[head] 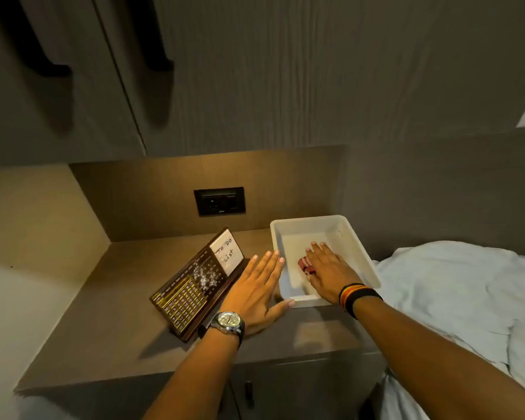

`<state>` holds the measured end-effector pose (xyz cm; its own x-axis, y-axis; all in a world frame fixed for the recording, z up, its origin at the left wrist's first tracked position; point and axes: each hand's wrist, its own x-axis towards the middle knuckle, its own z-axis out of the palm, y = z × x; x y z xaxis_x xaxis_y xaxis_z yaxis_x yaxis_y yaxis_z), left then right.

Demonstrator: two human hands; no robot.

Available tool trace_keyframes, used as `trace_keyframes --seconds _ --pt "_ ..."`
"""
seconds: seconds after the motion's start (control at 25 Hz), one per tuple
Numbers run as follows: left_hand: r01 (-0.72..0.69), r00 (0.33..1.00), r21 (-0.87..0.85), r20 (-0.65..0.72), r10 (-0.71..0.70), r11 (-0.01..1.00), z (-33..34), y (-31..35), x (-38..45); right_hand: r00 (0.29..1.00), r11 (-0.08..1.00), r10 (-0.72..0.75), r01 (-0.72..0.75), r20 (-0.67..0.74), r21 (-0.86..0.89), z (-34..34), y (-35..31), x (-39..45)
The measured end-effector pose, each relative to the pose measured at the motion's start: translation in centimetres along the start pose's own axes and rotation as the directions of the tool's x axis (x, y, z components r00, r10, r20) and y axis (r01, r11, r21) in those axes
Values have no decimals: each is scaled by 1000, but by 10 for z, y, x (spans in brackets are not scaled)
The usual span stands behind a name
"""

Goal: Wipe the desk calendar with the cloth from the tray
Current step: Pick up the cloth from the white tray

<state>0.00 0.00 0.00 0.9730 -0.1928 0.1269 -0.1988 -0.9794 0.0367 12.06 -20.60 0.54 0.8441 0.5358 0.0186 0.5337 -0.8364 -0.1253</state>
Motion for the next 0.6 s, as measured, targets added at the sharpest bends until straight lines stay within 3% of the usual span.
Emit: trace_keyframes --seconds 0.2,0.48,0.6 --pt "-43 992 -49 116 48 998 20 -14 23 978 997 -45 55 203 -45 22 18 39" --pt "-85 980 -67 176 96 994 19 -14 24 996 995 -52 58 77 -77 26 18 45" --pt "-131 978 12 163 127 991 -4 -28 18 999 998 -21 18 -37 -58 20 10 39"
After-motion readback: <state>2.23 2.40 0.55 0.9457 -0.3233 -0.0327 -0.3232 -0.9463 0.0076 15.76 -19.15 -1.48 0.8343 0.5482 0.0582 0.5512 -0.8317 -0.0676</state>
